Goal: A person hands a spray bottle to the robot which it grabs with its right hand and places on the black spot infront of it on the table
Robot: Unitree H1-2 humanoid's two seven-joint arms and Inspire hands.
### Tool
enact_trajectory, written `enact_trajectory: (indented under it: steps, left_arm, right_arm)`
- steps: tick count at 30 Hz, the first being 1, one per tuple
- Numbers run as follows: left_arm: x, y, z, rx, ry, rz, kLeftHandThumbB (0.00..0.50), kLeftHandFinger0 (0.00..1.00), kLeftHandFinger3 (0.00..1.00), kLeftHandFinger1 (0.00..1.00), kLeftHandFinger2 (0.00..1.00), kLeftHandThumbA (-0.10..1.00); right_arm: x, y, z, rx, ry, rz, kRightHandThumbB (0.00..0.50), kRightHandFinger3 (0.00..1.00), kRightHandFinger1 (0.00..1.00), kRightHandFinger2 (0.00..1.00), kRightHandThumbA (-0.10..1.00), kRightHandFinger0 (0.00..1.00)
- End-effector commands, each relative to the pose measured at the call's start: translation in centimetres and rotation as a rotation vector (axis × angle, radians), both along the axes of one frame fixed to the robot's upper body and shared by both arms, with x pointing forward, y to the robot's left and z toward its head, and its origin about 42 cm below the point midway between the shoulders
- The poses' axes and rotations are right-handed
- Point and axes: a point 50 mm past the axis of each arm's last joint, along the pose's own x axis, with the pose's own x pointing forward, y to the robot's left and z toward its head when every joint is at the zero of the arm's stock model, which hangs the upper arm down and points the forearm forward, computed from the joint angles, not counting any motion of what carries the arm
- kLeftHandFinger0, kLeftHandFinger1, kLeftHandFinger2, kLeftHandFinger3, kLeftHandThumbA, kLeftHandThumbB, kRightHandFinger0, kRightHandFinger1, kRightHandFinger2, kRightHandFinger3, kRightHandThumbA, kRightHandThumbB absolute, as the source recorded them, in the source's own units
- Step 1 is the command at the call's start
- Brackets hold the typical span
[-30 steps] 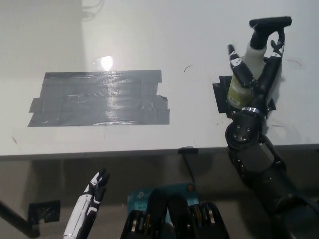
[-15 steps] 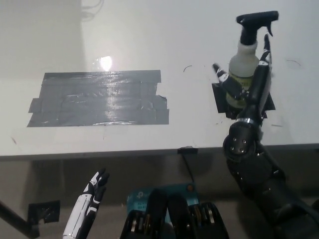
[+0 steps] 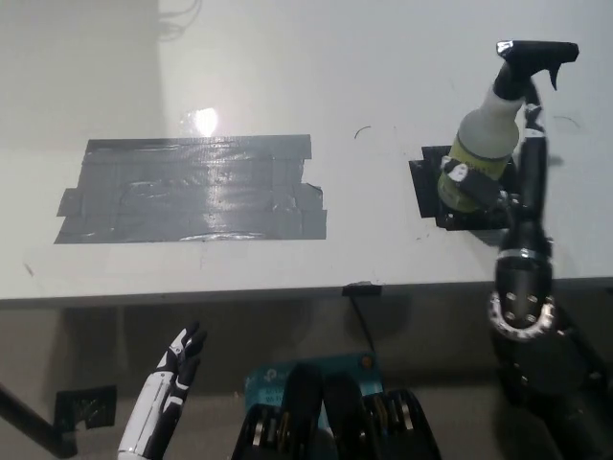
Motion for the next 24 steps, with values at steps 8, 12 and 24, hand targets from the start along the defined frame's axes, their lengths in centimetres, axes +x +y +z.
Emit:
enact_trajectory:
  steps: [8,12,24]
  left_arm:
    - [0.6,0.7,1.6,0.017,-0.066,0.003,0.016,1.0,1.0,1.0,1.0,1.0]
    - [0.8,0.7,1.6,0.01,-0.07,0.005,0.028,1.0,1.0,1.0,1.0,1.0]
    - [1.1,0.8,2.0,0.003,-0.087,-0.004,0.028,1.0,1.0,1.0,1.0,1.0]
  right_arm:
    - [-4.0,-4.6,2.5,0.098,-0.059,0.143,0.5,1.0,1.0,1.0,1.0,1.0]
    - [-5.8,-4.5,2.7,0.104,-0.059,0.169,0.487,1.0,1.0,1.0,1.0,1.0]
    - [-18.4,-1.1,1.6,0.149,-0.066,0.375,0.478,1.0,1.0,1.0,1.0,1.0]
